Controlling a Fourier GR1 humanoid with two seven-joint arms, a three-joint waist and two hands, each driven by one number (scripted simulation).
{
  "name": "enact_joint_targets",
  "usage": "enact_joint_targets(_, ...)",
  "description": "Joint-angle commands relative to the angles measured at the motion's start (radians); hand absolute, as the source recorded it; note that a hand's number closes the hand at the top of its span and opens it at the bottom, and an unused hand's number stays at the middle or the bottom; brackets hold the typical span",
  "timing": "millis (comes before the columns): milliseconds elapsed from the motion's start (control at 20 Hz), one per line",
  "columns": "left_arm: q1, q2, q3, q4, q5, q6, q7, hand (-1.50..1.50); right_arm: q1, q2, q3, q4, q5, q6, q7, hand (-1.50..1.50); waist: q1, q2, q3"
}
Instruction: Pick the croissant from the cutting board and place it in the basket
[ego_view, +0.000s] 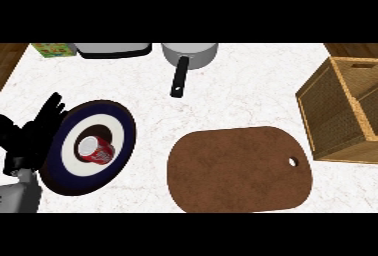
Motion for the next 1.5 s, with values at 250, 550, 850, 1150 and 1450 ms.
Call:
enact_joint_targets(250,-0.010,-0.008,-0.022,-0.028,-0.007,0.001,0.044,0.00,0.363,-0.157,-0.009,-0.486,-0.064,-0.130,-0.010,1.50,0.031,0.005,0.002)
enact_joint_targets(550,-0.062,-0.006,-0.033,-0.011,-0.013,-0.006,0.052,0.00,0.375,-0.123,0.021,-0.565,-0.001,-0.177,0.090,1.50,0.051,0.014,-0.001)
enact_joint_targets(850,-0.063,-0.004,-0.033,0.004,-0.009,-0.027,0.021,0.00,0.272,-0.046,0.024,-0.591,0.011,-0.187,0.199,1.50,0.078,0.028,-0.003)
enact_joint_targets(1150,-0.076,-0.022,-0.046,0.000,-0.010,-0.023,0.025,0.00,0.134,0.023,-0.091,-0.573,-0.003,-0.186,0.312,1.50,0.096,0.033,-0.002)
enact_joint_targets(1450,-0.106,-0.005,-0.042,0.018,-0.017,-0.028,0.033,0.00,-0.030,0.043,-0.293,-0.544,-0.005,-0.159,0.454,1.50,0.093,0.033,-0.002)
